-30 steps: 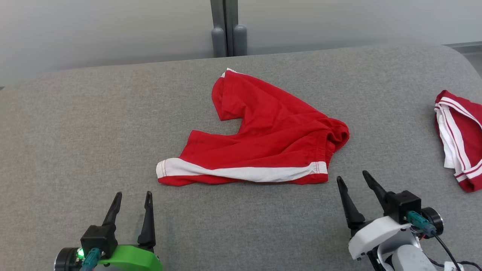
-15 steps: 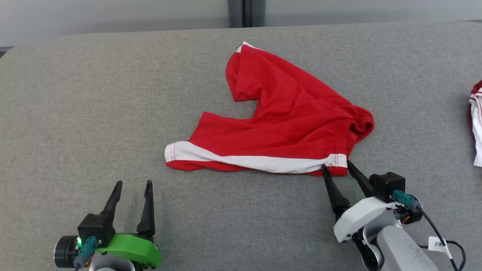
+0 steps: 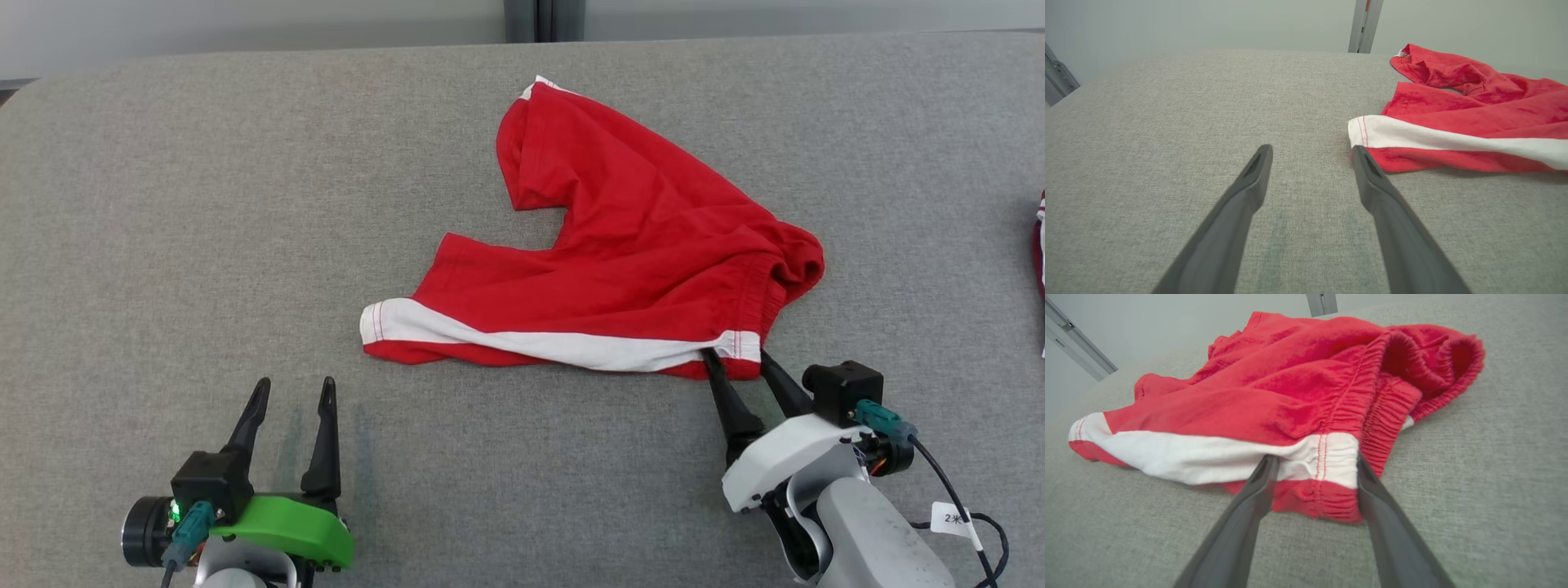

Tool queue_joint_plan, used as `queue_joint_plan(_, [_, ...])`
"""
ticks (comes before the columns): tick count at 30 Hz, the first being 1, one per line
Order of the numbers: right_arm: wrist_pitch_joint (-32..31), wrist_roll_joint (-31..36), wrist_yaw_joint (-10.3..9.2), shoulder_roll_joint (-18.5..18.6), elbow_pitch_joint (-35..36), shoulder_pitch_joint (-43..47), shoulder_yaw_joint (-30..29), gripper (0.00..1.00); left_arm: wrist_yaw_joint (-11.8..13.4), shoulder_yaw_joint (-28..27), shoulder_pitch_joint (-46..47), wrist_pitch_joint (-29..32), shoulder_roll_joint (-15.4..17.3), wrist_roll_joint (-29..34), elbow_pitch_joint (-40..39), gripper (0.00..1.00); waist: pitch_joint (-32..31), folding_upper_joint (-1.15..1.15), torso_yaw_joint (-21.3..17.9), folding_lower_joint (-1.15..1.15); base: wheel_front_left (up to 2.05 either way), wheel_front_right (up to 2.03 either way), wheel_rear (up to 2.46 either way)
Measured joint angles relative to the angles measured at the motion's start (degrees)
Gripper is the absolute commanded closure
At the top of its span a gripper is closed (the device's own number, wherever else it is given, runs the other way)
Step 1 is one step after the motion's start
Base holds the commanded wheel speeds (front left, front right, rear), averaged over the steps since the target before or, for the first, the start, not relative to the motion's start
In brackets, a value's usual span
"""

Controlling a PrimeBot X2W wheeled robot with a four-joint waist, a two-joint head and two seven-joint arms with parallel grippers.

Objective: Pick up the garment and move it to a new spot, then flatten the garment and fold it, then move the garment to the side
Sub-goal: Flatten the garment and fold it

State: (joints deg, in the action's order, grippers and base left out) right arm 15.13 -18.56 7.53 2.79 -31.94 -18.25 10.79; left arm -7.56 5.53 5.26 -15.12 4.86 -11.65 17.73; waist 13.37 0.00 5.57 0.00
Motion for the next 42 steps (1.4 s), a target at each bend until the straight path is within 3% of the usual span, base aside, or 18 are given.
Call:
queue_joint_plan(8, [0.0, 0.8, 0.00, 0.0, 1.5, 0.2, -1.9, 1.00, 0.0, 1.2, 0.1, 0.0, 0.0, -1.5, -0.6, 0.00, 0.4, 0.00, -0.6, 0.00, 0.00, 0.00, 0.00])
queue_joint_plan(23, [0.0, 4.7, 0.00, 0.0, 4.1, 0.9, -6.2, 1.00, 0.0, 15.6, 2.6, 0.0, 4.2, -12.8, -2.2, 0.00, 2.3, 0.00, -3.9, 0.00, 0.00, 0.00, 0.00])
queue_joint_plan(42, [0.0, 5.0, 0.00, 0.0, 4.1, 0.8, -6.3, 1.00, 0.0, 21.8, 2.5, 0.0, 6.4, -17.9, 2.4, 0.00, 2.4, 0.00, -3.6, 0.00, 0.00, 0.00, 0.00])
